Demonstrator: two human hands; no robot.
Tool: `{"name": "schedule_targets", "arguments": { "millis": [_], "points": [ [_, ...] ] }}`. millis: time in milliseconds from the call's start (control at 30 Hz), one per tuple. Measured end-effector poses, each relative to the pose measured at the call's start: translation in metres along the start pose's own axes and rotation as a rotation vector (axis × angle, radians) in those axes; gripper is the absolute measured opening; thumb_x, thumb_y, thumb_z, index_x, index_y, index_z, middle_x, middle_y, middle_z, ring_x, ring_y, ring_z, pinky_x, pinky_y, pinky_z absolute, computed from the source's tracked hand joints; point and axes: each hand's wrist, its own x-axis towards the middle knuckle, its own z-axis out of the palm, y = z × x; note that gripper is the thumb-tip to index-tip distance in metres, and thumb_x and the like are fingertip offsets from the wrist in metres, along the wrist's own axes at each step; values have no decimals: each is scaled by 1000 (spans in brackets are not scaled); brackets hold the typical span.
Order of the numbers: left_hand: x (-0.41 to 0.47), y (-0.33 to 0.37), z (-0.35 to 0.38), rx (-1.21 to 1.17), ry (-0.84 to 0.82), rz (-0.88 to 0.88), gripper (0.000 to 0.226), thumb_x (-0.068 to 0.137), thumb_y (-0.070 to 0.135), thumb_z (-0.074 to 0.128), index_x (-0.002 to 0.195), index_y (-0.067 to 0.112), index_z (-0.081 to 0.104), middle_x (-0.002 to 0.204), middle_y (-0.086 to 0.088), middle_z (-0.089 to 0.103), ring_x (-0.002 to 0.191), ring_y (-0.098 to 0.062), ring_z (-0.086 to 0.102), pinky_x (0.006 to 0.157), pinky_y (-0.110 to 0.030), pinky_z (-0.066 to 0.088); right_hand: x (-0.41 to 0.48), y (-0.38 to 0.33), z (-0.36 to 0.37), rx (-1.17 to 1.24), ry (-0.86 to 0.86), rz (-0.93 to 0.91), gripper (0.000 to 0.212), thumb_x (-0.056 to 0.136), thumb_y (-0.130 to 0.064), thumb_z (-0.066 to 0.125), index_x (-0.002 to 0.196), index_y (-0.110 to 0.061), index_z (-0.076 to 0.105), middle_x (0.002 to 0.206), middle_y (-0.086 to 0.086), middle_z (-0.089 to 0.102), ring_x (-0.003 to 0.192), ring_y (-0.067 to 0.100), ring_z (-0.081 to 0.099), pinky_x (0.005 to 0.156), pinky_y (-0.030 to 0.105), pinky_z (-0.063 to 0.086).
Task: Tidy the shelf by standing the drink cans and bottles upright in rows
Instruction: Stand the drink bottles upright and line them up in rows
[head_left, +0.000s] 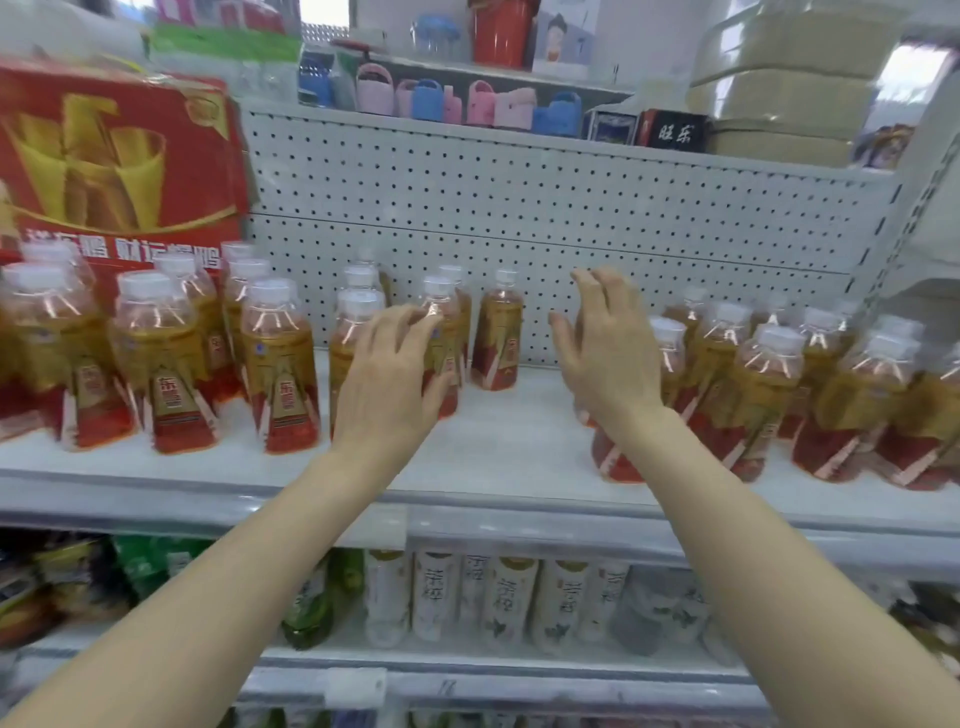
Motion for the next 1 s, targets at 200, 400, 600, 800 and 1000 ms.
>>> {"name": "schedule_targets", "arguments": {
  "millis": [200, 400, 600, 800, 1000],
  "points": [
    [-18, -39, -17, -87, 60, -172, 84, 83, 20, 75, 151, 8, 26, 153, -13, 29, 141, -27, 27, 118, -33, 22, -7, -52, 60, 147, -214, 156, 55, 100, -37, 49, 145, -9, 39, 140, 10, 48, 130, 26, 43, 104, 38, 39],
    [-18, -61, 2, -369, -139, -425, 97, 84, 32, 74, 154, 33, 6, 155, 0, 34, 137, -26, 42, 109, -47, 40, 1, -59, 106, 216, -328, 409, 69, 99, -39, 51, 153, -6, 25, 150, 13, 41, 137, 29, 41, 107, 39, 37],
    [-11, -66, 16, -444, -179, -410, 92, 80, 38, 77, 150, 34, 18, 145, 10, 45, 130, -13, 47, 107, -40, 43, 23, -25, 142, 312, -359, 642, 80, 94, -35, 62, 153, -2, 19, 152, 17, 38, 138, 33, 39, 106, 44, 38],
    [-5, -66, 31, -448, -180, -404, 92, 77, 44, 78, 146, 40, 18, 142, 13, 48, 127, -11, 50, 104, -45, 47, 29, -10, 178, 424, -395, 700, 74, 80, -37, 78, 136, -13, 36, 126, 12, 58, 116, 35, 57, 97, 50, 48],
    [-4, -68, 37, -439, -158, -408, 93, 74, 46, 80, 147, 36, 21, 142, 12, 47, 126, -10, 49, 104, -41, 46, 29, -3, 186, 321, -289, 739, 73, 76, -40, 81, 128, -11, 40, 127, 10, 54, 115, 34, 57, 95, 51, 48]
  ]
}}
